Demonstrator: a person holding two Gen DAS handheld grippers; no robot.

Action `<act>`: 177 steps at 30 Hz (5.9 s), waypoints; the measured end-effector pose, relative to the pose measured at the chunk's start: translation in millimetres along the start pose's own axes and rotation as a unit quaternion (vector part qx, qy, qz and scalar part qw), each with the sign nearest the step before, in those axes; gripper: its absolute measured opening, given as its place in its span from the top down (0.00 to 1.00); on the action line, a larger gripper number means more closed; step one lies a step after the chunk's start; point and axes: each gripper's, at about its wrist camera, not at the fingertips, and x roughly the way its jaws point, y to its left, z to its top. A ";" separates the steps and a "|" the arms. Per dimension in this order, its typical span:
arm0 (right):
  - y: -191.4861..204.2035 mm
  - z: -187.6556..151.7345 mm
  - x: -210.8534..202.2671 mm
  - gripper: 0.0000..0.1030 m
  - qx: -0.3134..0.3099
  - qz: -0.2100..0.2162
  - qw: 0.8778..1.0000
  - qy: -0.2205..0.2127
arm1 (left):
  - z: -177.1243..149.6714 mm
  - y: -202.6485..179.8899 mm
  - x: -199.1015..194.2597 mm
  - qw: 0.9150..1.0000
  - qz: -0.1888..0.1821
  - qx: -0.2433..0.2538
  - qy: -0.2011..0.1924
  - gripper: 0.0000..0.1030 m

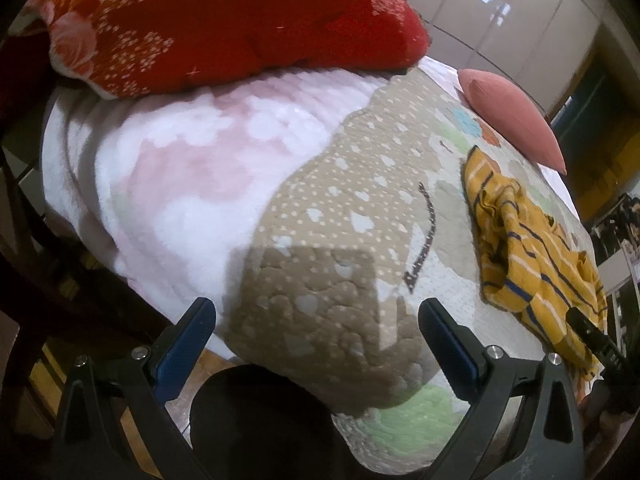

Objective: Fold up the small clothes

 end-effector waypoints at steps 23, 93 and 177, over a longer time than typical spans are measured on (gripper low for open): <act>-36.6 -17.2 -27.6 0.10 0.018 0.039 0.999 -0.027 | -17.6 -83.9 -7.9 0.998 -0.004 0.069 -0.001 0.02; 192.1 25.3 113.8 0.10 -0.336 -0.077 0.937 0.059 | -15.1 47.9 -17.3 0.998 -0.003 -0.055 -0.026 0.02; -241.5 -63.4 -80.6 0.76 0.250 0.057 0.965 -0.056 | -79.1 -301.8 13.3 0.952 -0.125 0.262 0.101 0.02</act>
